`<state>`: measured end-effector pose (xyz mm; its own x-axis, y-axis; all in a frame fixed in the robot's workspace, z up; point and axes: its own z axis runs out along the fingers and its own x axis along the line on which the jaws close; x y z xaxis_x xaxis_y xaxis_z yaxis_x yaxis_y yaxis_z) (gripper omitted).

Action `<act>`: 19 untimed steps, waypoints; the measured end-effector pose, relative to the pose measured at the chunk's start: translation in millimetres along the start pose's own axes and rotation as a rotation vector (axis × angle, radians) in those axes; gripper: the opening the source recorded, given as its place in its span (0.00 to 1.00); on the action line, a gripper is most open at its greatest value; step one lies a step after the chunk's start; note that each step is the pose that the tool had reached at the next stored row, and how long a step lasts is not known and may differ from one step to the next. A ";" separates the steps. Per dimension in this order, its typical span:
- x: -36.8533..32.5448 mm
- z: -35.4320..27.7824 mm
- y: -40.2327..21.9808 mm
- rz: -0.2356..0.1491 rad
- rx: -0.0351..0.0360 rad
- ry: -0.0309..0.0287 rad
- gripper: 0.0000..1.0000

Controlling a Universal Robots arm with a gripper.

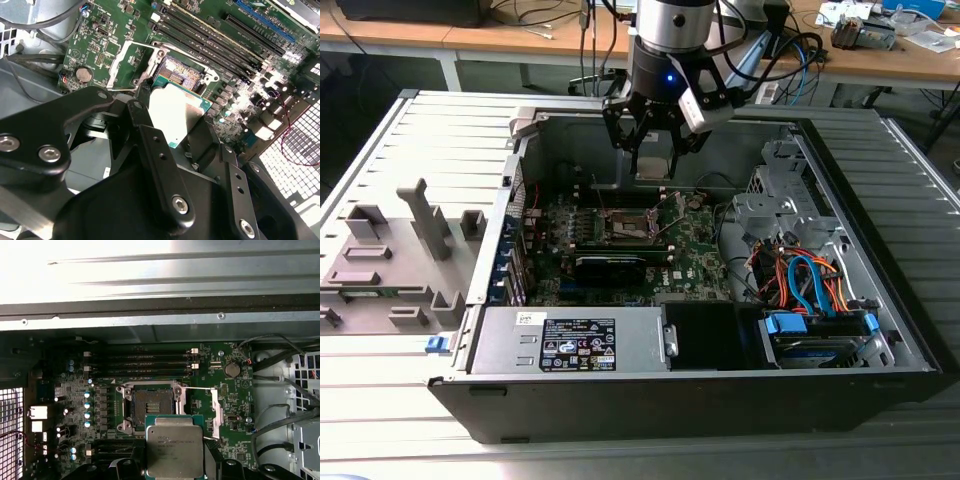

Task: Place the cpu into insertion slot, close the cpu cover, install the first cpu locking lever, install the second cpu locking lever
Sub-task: 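Place the cpu into insertion slot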

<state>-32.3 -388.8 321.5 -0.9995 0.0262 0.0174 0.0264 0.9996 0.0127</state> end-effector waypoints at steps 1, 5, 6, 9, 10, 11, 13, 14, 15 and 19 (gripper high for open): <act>0.0 0.4 0.0 0.000 0.0005 -0.0001 0.55; 0.0 1.6 0.0 0.000 0.0013 0.0000 0.55; 0.0 1.9 0.0 0.000 0.0013 0.0000 0.55; 0.0 2.5 0.0 0.000 0.0015 0.0000 0.55; 0.0 2.6 0.0 0.000 0.0015 0.0000 0.55; 0.0 2.8 0.0 0.000 0.0015 0.0000 0.55; -0.1 3.6 -0.1 0.000 0.0018 0.0000 0.55; -0.1 4.3 -0.1 0.000 0.0020 0.0000 0.55; -0.1 4.4 -0.1 0.000 0.0020 0.0000 0.55; -0.1 5.3 -0.1 0.000 0.0025 -0.0001 0.55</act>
<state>-32.4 -388.9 316.1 -0.9995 0.0262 0.0173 0.0264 0.9996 0.0103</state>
